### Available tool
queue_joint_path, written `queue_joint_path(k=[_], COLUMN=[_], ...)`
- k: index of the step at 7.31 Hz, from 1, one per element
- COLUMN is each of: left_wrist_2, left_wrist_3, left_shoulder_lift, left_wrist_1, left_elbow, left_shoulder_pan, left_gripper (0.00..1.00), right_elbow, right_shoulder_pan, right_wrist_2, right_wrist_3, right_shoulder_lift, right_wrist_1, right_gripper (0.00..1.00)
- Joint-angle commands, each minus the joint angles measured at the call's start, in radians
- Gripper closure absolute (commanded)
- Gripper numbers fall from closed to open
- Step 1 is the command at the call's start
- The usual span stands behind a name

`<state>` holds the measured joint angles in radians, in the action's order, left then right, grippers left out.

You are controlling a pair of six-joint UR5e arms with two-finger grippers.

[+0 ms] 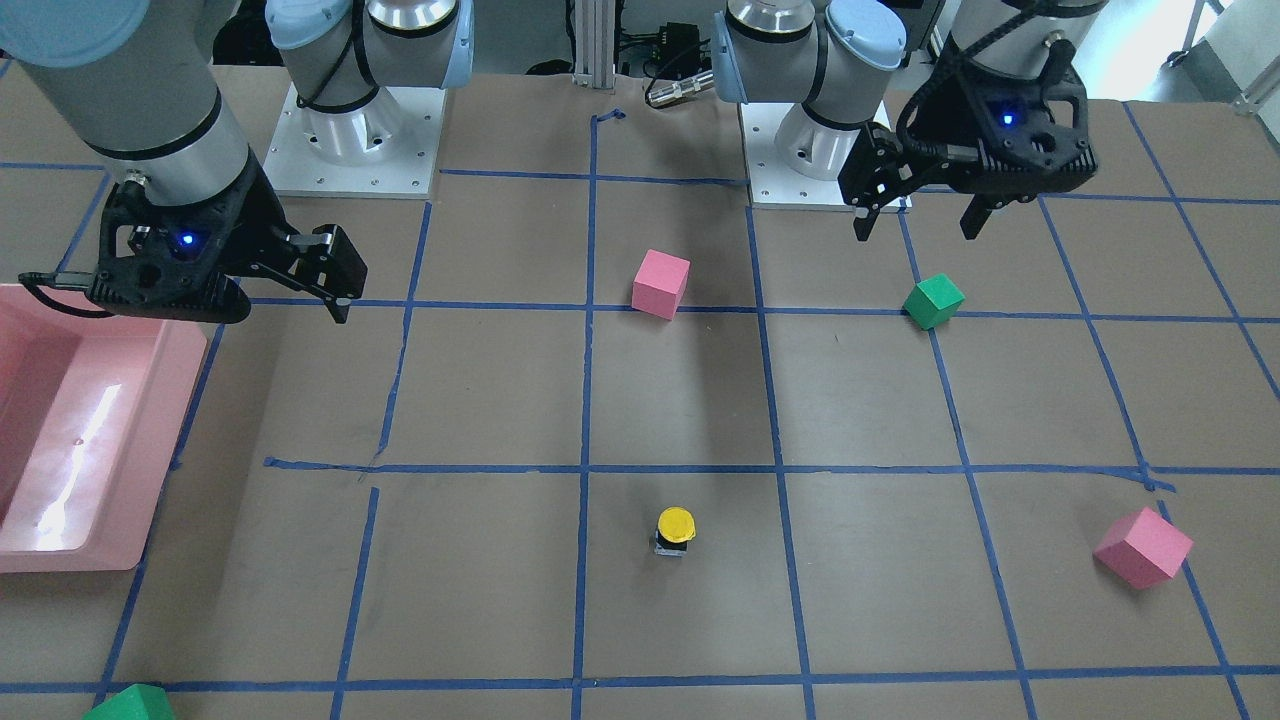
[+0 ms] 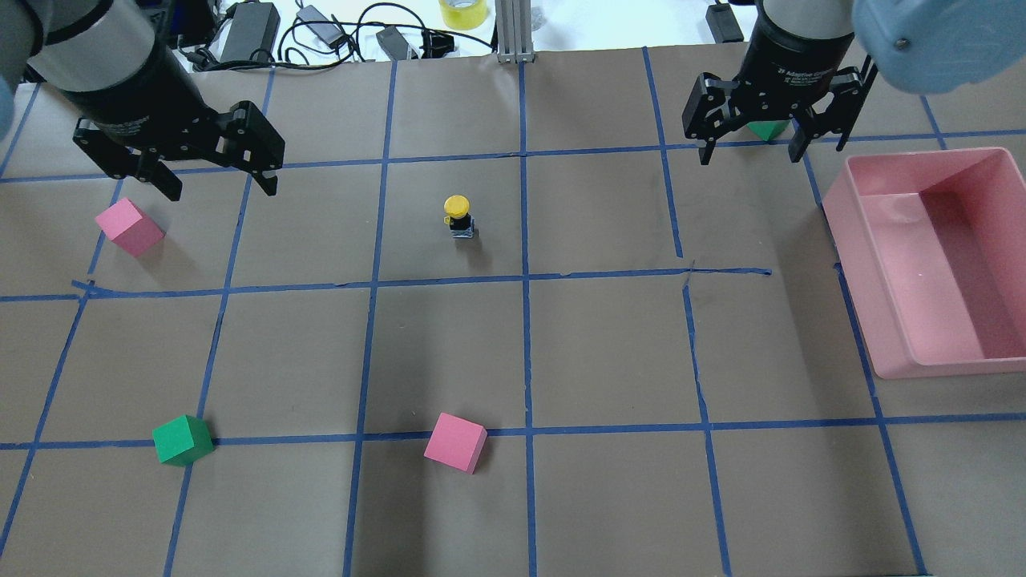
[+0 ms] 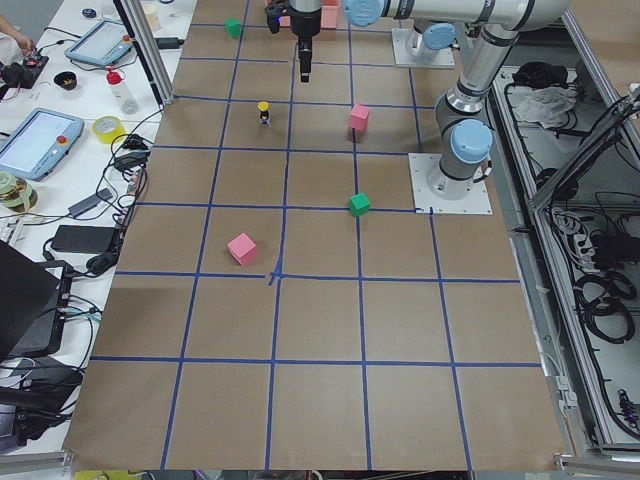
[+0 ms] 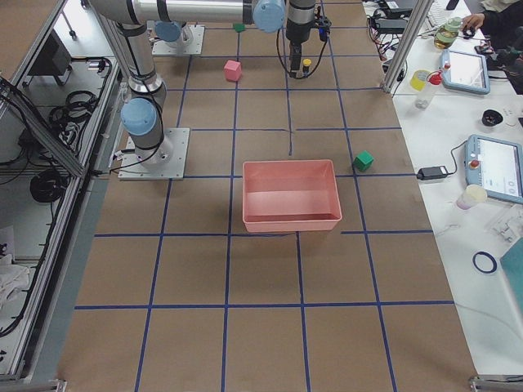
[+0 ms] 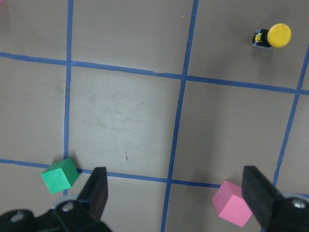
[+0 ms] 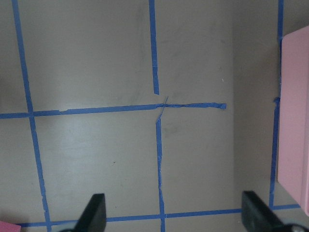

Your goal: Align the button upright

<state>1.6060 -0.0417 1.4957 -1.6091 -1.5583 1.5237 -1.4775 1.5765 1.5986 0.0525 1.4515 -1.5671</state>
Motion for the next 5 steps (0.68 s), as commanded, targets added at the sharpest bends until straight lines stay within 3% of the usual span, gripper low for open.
queue_joint_path(k=[1,5], left_wrist_2=[-0.003,0.006], left_wrist_3=[-0.030,-0.035], left_shoulder_lift=[-0.026,-0.002], left_wrist_1=[-0.011,0.044], left_elbow=[0.000,0.015], left_shoulder_pan=[0.010,0.064], left_gripper=[0.00,0.00], right_elbow=[0.005,0.003], right_shoulder_pan=[0.000,0.000], right_wrist_2=[0.000,-0.003], right_wrist_3=[0.000,0.000], right_shoulder_lift=[0.000,0.000], right_wrist_1=[0.001,-0.001], right_gripper=[0.00,0.00])
